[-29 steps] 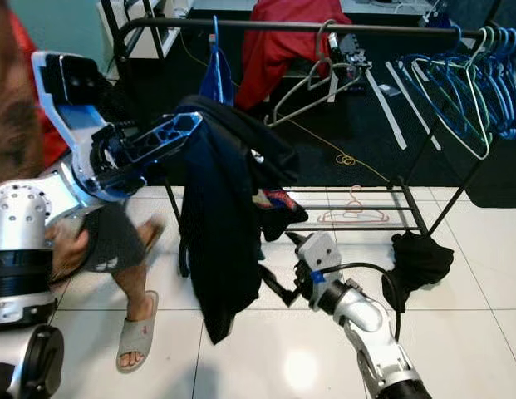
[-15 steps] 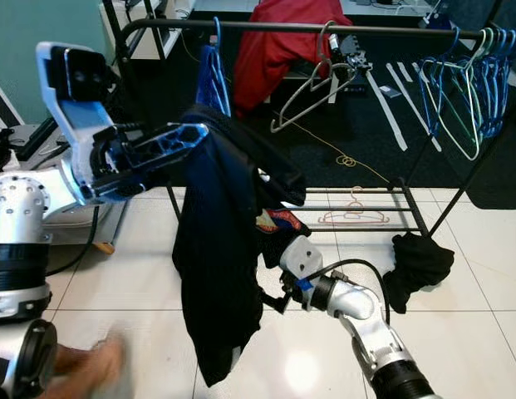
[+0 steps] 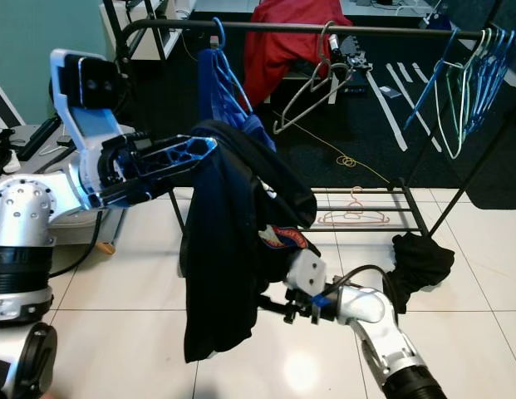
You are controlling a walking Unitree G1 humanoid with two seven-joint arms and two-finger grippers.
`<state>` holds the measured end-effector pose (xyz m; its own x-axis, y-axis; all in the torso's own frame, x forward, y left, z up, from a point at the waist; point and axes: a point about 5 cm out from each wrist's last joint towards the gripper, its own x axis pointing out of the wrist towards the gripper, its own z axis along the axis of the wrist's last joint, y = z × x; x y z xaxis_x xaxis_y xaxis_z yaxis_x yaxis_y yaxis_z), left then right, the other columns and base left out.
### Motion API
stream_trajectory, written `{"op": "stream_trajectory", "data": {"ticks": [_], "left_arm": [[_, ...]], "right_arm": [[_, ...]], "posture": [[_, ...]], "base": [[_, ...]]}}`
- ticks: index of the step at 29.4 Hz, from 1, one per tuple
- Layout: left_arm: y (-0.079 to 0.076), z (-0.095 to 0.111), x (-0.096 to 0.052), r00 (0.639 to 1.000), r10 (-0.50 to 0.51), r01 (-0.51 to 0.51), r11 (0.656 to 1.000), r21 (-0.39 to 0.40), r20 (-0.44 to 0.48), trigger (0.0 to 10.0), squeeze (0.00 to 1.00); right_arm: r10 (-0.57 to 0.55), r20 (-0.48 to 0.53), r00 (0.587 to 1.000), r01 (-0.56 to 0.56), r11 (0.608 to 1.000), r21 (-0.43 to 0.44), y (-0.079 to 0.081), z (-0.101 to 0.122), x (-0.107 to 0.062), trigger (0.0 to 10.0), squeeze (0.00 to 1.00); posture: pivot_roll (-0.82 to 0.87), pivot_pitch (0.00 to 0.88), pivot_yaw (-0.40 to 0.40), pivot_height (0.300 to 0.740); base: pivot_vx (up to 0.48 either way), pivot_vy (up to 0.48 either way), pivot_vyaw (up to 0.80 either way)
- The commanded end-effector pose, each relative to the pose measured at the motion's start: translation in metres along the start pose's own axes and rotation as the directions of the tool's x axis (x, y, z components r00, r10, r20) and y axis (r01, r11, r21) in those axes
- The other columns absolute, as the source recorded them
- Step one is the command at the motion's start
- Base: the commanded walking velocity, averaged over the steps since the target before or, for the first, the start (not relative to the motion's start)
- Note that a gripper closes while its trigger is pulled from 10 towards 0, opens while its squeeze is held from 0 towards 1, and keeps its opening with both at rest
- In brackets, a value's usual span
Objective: Hang hanger
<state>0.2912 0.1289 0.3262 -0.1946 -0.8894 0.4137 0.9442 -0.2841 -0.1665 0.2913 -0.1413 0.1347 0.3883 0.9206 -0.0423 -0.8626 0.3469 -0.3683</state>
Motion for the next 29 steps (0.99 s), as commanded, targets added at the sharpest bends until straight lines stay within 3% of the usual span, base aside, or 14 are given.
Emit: {"op": "stream_trajectory", "data": {"ticks": [1,11,12,14,15,17,18,19,22,23,24,25,26,29], "left_arm": [[-0.003,-0.002,-0.003,0.999,0.009,-0.008,1.0,0.01,-0.034,0.0,0.0],[0.001,-0.009,-0.009,0.995,0.082,-0.081,0.997,0.021,-0.063,0.0,0.0],[0.012,-0.008,-0.013,0.98,0.194,-0.189,0.978,0.091,-0.053,0.0,0.0],[0.012,-0.008,-0.013,0.98,0.194,-0.189,0.978,0.091,-0.053,0.0,0.0],[0.027,-0.007,-0.018,0.938,0.345,-0.336,0.928,0.164,-0.032,0.0,0.0],[0.055,-0.004,-0.029,0.789,0.614,-0.589,0.747,0.308,0.019,0.0,0.0],[0.055,-0.004,-0.029,0.789,0.614,-0.589,0.747,0.308,0.019,0.0,0.0],[0.072,0.004,-0.04,0.628,0.769,-0.744,0.552,0.376,0.114,0.0,0.0],[0.072,0.004,-0.04,0.628,0.769,-0.744,0.552,0.376,0.114,0.0,0.0],[0.076,0.007,-0.043,0.584,0.799,-0.777,0.498,0.386,0.145,0.0,0.0],[0.076,0.007,-0.043,0.584,0.799,-0.777,0.498,0.386,0.145,0.0,0.0],[0.079,0.013,-0.045,0.536,0.82,-0.815,0.439,0.379,0.202,0.0,0.0],[0.079,0.02,-0.046,0.507,0.825,-0.838,0.403,0.367,0.251,0.0,0.0],[0.079,0.027,-0.047,0.481,0.823,-0.86,0.377,0.344,0.301,0.0,0.0]], "right_arm": [[-0.011,0.001,1.0,0.011,0.999,0.034,0.002,-0.002,-0.007,0.0,0.0],[-0.049,0.013,0.999,0.048,0.998,0.049,0.004,0.002,-0.019,0.0,0.0],[-0.05,0.004,0.999,0.05,0.998,0.029,0.007,0.004,-0.021,0.0,0.0],[-0.05,0.004,0.999,0.05,0.998,0.029,0.007,0.004,-0.021,0.0,0.0],[-0.048,0.001,0.999,0.048,0.999,0.004,0.01,0.006,-0.02,0.0,0.0],[-0.057,0.002,0.998,0.057,0.998,-0.037,0.015,0.015,-0.012,0.0,0.0],[-0.057,0.002,0.998,0.057,0.998,-0.037,0.015,0.015,-0.012,0.0,0.0],[-0.134,0.016,0.991,0.135,0.987,-0.084,0.012,0.034,0.007,0.0,0.0],[-0.134,0.016,0.991,0.135,0.987,-0.084,0.012,0.034,0.007,0.0,0.0],[-0.163,0.021,0.986,0.165,0.982,-0.095,0.011,0.04,0.012,0.0,0.0],[-0.163,0.021,0.986,0.165,0.982,-0.095,0.011,0.04,0.012,0.0,0.0],[-0.203,0.016,0.979,0.204,0.973,-0.104,0.009,0.044,0.019,0.0,0.0],[-0.21,0.001,0.978,0.209,0.969,-0.13,0.009,0.046,0.023,0.0,0.0],[-0.214,-0.022,0.977,0.208,0.965,-0.163,0.01,0.046,0.026,0.0,0.0]], "posture": [[-0.02,0.223,0.017,0.74],[-0.02,0.225,0.013,0.74],[-0.03,0.227,0.011,0.74],[-0.03,0.227,0.011,0.74],[-0.03,0.228,0.009,0.74],[-0.03,0.228,0.009,0.74],[-0.03,0.228,0.009,0.74],[-0.04,0.227,0.013,0.74],[-0.04,0.227,0.013,0.74],[-0.04,0.227,0.013,0.74],[-0.04,0.227,0.013,0.74],[-0.04,0.225,0.011,0.74],[-0.04,0.224,0.007,0.74],[-0.04,0.222,0.002,0.74]], "base": [[0.0,0.0,0.0],[0.0,0.0,0.0],[0.0,0.0,0.0],[0.0,0.0,0.0],[0.0,0.0,0.0],[0.0,0.0,0.0],[0.0,0.0,0.0],[0.0,0.0,0.0],[0.0,0.0,0.0],[0.0,0.0,0.0],[0.0,0.0,0.0],[0.0,0.0,0.0],[0.0,0.0,0.0],[0.0,0.0,0.0]]}}
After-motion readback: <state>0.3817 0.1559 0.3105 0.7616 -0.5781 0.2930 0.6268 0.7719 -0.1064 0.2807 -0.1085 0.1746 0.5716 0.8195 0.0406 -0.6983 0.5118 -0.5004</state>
